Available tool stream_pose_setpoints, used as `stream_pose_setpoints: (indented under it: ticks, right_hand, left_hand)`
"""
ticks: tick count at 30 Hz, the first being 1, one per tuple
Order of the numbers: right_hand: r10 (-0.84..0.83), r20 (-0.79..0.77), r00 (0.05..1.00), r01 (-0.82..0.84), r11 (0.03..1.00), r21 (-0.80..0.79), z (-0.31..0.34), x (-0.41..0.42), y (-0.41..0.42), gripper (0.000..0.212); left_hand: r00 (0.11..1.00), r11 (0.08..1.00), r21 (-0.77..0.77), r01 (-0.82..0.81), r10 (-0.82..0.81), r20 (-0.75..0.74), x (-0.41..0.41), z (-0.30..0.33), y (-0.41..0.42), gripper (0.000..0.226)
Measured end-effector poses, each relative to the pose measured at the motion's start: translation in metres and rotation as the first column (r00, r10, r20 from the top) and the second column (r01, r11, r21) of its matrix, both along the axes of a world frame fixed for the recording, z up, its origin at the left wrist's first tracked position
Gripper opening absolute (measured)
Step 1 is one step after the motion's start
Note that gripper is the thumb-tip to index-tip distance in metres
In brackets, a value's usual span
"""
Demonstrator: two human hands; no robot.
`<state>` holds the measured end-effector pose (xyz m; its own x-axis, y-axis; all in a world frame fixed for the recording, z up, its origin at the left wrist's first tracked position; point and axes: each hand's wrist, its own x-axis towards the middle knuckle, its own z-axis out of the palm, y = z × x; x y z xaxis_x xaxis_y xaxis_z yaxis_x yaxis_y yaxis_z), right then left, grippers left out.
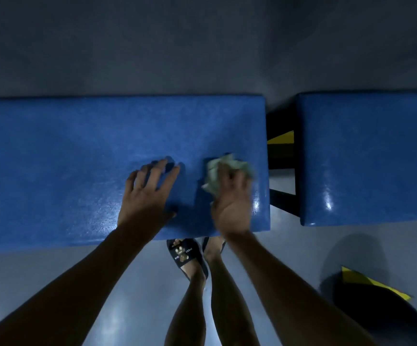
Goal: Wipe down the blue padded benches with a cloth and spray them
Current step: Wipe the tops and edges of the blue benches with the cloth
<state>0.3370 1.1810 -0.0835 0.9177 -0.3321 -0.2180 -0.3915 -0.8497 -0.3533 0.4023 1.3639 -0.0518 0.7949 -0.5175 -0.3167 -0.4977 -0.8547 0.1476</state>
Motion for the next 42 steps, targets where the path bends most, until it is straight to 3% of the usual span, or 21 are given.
stream_pose_setpoints:
  ticks: [3, 6, 8, 10, 12, 13, 15, 17, 19, 22, 23, 25, 28, 30, 31, 33, 35, 38, 39, 40, 42]
  right_hand:
    - [0.42, 0.018, 0.908, -0.42, 0.907, 0.014, 0.0, 0.001, 0.008, 0.072]
    - [0.534, 0.009, 0.846, -0.531, 0.843, -0.081, 0.0, 0.016, -0.048, 0.073]
    - [0.331, -0.021, 0.943, -0.332, 0.939, -0.091, -0.001, 0.028, -0.092, 0.074]
    - [-0.056, -0.063, 0.996, 0.052, 0.997, -0.062, -0.004, 0.035, -0.115, 0.079]
    - [-0.358, -0.135, 0.924, 0.349, 0.933, -0.083, -0.007, 0.042, -0.105, 0.084]
    - [-0.402, -0.147, 0.904, 0.392, 0.915, -0.091, -0.007, 0.043, -0.091, 0.086]
    - [-0.301, -0.045, 0.952, 0.301, 0.953, -0.023, -0.007, 0.039, -0.058, 0.085]
    - [0.026, 0.071, 0.997, -0.028, 0.999, 0.03, -0.005, 0.03, -0.018, 0.075]
    - [0.367, 0.076, 0.927, -0.367, 0.93, -0.012, -0.004, 0.02, 0.008, 0.059]
    - [0.602, 0.077, 0.795, -0.595, 0.798, -0.093, -0.01, 0.039, -0.019, 0.062]
    - [0.616, 0.079, 0.784, -0.604, 0.785, -0.135, -0.011, 0.049, -0.04, 0.063]
    - [0.523, 0.046, 0.851, -0.511, 0.845, -0.157, -0.01, 0.072, -0.085, 0.067]
    - [0.13, 0.003, 0.992, -0.129, 0.984, -0.123, -0.002, 0.1, -0.111, 0.08]
    - [-0.15, 0.025, 0.988, 0.152, 0.982, -0.111, -0.005, 0.111, -0.09, 0.081]
    - [-0.206, 0.023, 0.978, 0.207, 0.972, -0.109, -0.007, 0.113, -0.072, 0.08]
    - [-0.073, 0.033, 0.997, 0.075, 0.996, -0.055, -0.011, 0.104, -0.034, 0.072]
    - [0.267, 0.067, 0.961, -0.265, 0.963, -0.042, -0.016, 0.088, -0.014, 0.064]
    - [0.677, 0.048, 0.734, -0.67, 0.734, -0.111, -0.018, 0.098, -0.057, 0.08]
    - [0.697, 0.018, 0.717, -0.689, 0.712, -0.132, -0.017, 0.106, -0.079, 0.084]
    - [0.644, -0.014, 0.765, -0.639, 0.756, -0.141, -0.015, 0.115, -0.1, 0.083]
    - [0.354, -0.018, 0.935, -0.354, 0.928, -0.114, -0.009, 0.129, -0.13, 0.078]
  left_hand:
    - [1.0, 0.999, 0.042, -0.008, 0.008, -0.02, 0.005, -0.006, -0.001, 0.113]
    - [0.999, 0.998, 0.05, -0.023, 0.025, -0.031, 0.007, -0.009, -0.001, 0.115]
    - [0.999, 0.998, 0.059, -0.025, 0.028, -0.043, 0.008, -0.011, -0.001, 0.116]
    - [0.998, 0.998, 0.062, -0.024, 0.027, -0.053, 0.009, -0.012, -0.001, 0.116]
    - [0.998, 0.998, 0.055, -0.03, 0.033, -0.06, 0.009, -0.013, -0.002, 0.116]
    - [0.997, 0.998, 0.057, -0.029, 0.034, -0.072, 0.009, -0.013, -0.003, 0.116]
    - [0.996, 0.997, 0.066, -0.029, 0.035, -0.088, 0.01, -0.013, -0.003, 0.116]
    - [0.996, 0.997, 0.067, -0.03, 0.035, -0.087, 0.011, -0.013, -0.003, 0.116]
    - [0.996, 0.998, 0.056, -0.028, 0.033, -0.084, 0.01, -0.014, -0.002, 0.115]
    - [0.996, 0.997, 0.079, -0.023, 0.03, -0.085, 0.011, -0.015, -0.003, 0.117]
    - [0.996, 0.996, 0.083, -0.024, 0.031, -0.088, 0.011, -0.016, -0.002, 0.118]
    - [0.996, 0.996, 0.086, -0.018, 0.026, -0.089, 0.011, -0.017, -0.001, 0.119]
    - [0.995, 0.997, 0.066, -0.028, 0.034, -0.089, 0.011, -0.018, 0.0, 0.119]
    - [0.995, 0.999, 0.042, -0.035, 0.038, -0.087, 0.011, -0.018, 0.0, 0.119]
    - [0.996, 0.999, 0.033, -0.035, 0.037, -0.086, 0.011, -0.018, 0.0, 0.119]
    - [0.996, 0.999, 0.026, -0.032, 0.034, -0.086, 0.012, -0.018, 0.0, 0.119]
    - [0.995, 0.999, 0.033, -0.035, 0.038, -0.09, 0.012, -0.018, 0.0, 0.12]
    - [0.993, 0.998, 0.048, -0.041, 0.046, -0.113, 0.012, -0.018, 0.0, 0.12]
    - [0.992, 0.998, 0.05, -0.041, 0.047, -0.117, 0.012, -0.018, 0.0, 0.12]
    - [0.992, 0.998, 0.048, -0.042, 0.048, -0.118, 0.012, -0.018, 0.0, 0.12]
    - [0.992, 0.998, 0.041, -0.048, 0.053, -0.118, 0.012, -0.018, 0.001, 0.119]
